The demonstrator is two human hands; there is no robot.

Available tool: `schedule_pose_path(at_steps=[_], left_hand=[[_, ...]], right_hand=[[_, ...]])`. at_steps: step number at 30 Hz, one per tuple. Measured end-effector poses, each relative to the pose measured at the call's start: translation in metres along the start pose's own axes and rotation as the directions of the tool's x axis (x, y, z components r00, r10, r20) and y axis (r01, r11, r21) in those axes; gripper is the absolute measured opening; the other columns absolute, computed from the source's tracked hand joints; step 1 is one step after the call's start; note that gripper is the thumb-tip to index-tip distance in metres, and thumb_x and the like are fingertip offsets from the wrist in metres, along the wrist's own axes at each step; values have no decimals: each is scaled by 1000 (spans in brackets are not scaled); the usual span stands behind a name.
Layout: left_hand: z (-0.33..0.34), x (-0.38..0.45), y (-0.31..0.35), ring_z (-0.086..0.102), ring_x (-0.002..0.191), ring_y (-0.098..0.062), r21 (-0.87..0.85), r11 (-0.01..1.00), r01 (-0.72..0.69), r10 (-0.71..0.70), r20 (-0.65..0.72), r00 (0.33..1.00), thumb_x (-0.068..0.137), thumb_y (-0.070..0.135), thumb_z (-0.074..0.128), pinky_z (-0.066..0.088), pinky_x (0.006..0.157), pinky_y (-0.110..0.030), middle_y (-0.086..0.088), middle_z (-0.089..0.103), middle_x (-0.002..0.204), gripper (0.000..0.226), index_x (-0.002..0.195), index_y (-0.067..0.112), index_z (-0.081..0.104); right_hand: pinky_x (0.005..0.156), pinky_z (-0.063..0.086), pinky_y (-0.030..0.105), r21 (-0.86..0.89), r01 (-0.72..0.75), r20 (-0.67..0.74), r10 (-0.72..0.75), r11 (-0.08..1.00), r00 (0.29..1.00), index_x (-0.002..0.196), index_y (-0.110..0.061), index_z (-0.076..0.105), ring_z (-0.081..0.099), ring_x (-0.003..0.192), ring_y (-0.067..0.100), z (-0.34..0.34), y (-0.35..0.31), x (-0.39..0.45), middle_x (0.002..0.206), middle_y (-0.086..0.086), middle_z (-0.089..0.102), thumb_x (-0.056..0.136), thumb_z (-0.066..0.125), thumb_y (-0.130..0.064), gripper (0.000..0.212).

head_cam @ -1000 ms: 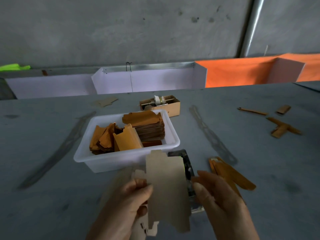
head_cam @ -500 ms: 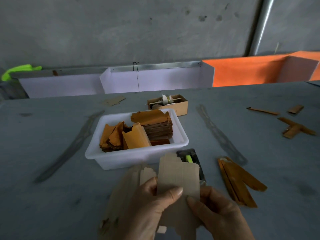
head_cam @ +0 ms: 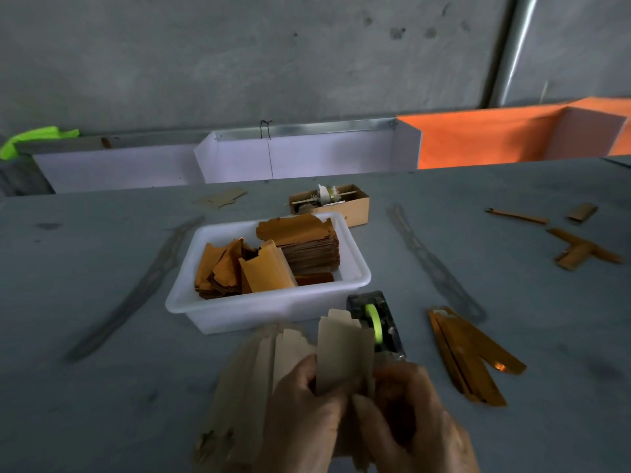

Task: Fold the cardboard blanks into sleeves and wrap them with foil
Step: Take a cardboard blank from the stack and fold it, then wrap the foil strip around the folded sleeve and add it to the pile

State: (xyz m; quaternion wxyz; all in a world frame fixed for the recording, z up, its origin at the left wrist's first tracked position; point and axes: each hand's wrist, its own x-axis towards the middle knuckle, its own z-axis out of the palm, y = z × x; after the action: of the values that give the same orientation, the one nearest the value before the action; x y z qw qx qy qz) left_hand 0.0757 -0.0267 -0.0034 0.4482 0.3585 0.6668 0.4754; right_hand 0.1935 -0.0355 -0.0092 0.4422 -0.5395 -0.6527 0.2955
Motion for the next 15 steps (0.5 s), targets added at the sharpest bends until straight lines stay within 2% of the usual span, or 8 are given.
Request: schedule_pose_path(at_steps=[2,4,5,7,8,11,13,15], left_hand=[[-2,-4,3,71,79,-22,-10,1000,20,-19,72,997,60,28,76,57,78,-40,-1,75,76,21,81,33,75],[-5,-5,7,71,83,-27,-66,996,60,-48,169,984,74,21,77,57,79,-40,-7,75,81,10,83,25,76],[-7,-6,9,72,81,-21,-86,994,65,-47,199,979,80,21,72,57,74,-31,-4,75,80,5,82,20,76],[-8,-5,11,66,67,4,-18,1000,7,-3,204,979,85,35,62,48,57,-7,14,72,69,18,82,20,72],[-8,-6,11,64,65,7,41,998,-44,35,190,981,87,38,60,45,54,-5,17,70,65,21,83,20,71],[-7,-7,7,69,80,-23,91,990,-111,99,124,987,87,25,66,54,76,-39,-10,71,74,17,84,10,73],[-8,-9,6,66,82,-35,23,996,-86,83,124,989,84,22,72,51,76,-41,-24,69,83,14,82,8,75],[-10,-8,6,66,82,-28,-26,998,-52,56,200,978,78,25,77,50,75,-32,-23,70,88,9,81,17,78]], right_hand=[[53,42,2,46,18,19,-19,999,1000,85,-44,56,62,60,-8,1,-5,0,79,-28,64,71,62,-56,20],[53,45,5,61,14,25,-15,998,1000,83,-45,56,63,59,-5,1,-5,0,79,-21,68,75,60,-51,11],[55,47,7,44,8,30,-10,999,999,82,-44,57,64,60,-3,1,-3,1,74,-14,69,78,63,-41,8],[60,49,10,-3,19,70,-18,1000,997,92,-44,56,65,64,-2,2,1,3,71,-10,70,80,67,-28,23],[60,50,9,-13,15,87,-14,1000,996,95,-43,55,65,65,-3,2,2,4,71,-10,70,80,68,-24,27],[57,49,8,12,-52,161,49,999,986,91,-39,56,65,61,-4,1,0,3,69,-17,70,80,69,-17,28],[57,48,8,23,-105,93,103,994,990,85,-40,57,64,61,-6,0,4,2,72,-25,67,73,76,-17,32],[56,47,8,119,-159,-38,165,980,986,81,-33,60,63,62,-5,-7,7,3,73,-23,67,65,82,-14,33]])
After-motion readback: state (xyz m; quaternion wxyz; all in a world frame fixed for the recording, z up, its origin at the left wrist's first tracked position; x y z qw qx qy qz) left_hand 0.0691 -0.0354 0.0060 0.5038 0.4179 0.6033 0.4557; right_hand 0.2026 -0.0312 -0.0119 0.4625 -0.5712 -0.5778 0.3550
